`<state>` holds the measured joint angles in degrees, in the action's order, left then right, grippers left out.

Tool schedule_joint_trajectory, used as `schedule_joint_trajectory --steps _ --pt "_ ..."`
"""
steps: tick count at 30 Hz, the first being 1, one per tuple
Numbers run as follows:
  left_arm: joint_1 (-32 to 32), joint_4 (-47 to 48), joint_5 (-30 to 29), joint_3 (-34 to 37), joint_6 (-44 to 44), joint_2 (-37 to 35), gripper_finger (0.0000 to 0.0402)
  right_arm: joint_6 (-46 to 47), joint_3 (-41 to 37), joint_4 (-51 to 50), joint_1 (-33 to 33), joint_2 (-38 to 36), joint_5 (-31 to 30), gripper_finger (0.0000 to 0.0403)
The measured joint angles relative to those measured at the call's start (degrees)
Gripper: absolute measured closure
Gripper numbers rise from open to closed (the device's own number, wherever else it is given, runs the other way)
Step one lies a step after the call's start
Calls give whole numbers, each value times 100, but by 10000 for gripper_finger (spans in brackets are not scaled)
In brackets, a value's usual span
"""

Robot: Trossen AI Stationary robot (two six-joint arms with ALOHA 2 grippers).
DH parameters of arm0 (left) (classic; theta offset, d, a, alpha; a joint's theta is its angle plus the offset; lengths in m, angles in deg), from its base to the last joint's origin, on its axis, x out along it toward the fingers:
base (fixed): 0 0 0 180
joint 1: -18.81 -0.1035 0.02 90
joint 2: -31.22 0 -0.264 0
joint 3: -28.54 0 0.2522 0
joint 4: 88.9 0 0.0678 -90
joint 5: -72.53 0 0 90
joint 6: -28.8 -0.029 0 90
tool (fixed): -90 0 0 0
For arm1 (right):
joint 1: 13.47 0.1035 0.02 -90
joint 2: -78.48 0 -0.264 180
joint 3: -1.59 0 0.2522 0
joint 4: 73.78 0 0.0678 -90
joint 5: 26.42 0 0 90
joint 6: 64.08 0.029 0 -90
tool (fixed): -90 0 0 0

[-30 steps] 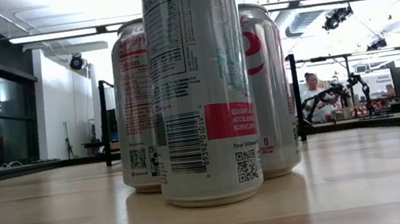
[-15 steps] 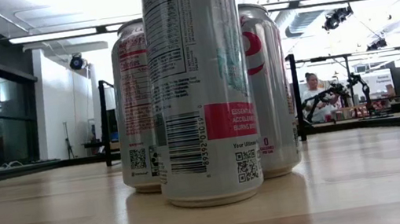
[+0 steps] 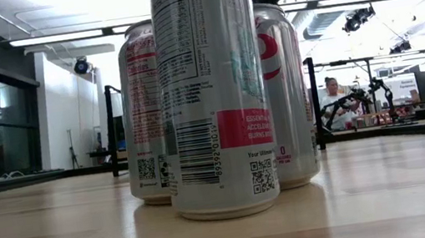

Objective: Place canned beverage on shelf
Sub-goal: Put the top white soda can aligned with the other white soda can on the shelf

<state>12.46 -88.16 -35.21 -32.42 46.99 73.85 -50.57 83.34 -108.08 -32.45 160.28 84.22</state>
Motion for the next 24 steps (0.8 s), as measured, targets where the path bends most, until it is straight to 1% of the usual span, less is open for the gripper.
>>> schedule_joint_trajectory --steps 2,4,7,9,14,17,21,22,23,24 --pt "0 16 0 -1 -93 0 30 757 -578 1102 146 -379 -285 22" --pt "0 73 0 -1 -132 -1 30 1263 -939 2181 294 -610 -537 22" --pt "0 172 -2 0 -223 0 30 1560 -1155 3705 565 -704 -887 22" --pt "0 169 -2 0 -231 0 30 1480 -1117 4273 773 -643 -1061 22" --pt "0 168 0 0 -231 0 30 1171 -596 4453 1260 -248 -1483 22" --pt "2 173 0 0 -183 -17 30 1207 -282 4428 1441 18 -1450 22" --pt "3 165 1 0 -184 -56 30 831 -17 4332 1558 222 -1355 22" --pt "2 169 0 0 -185 -59 30 727 31 4240 1583 254 -1443 22" --pt "2 162 1 0 -185 -62 30 683 118 4042 1612 303 -1729 22" --pt "4 164 3 -2 -185 -68 30 646 238 3678 1644 344 -2157 22"
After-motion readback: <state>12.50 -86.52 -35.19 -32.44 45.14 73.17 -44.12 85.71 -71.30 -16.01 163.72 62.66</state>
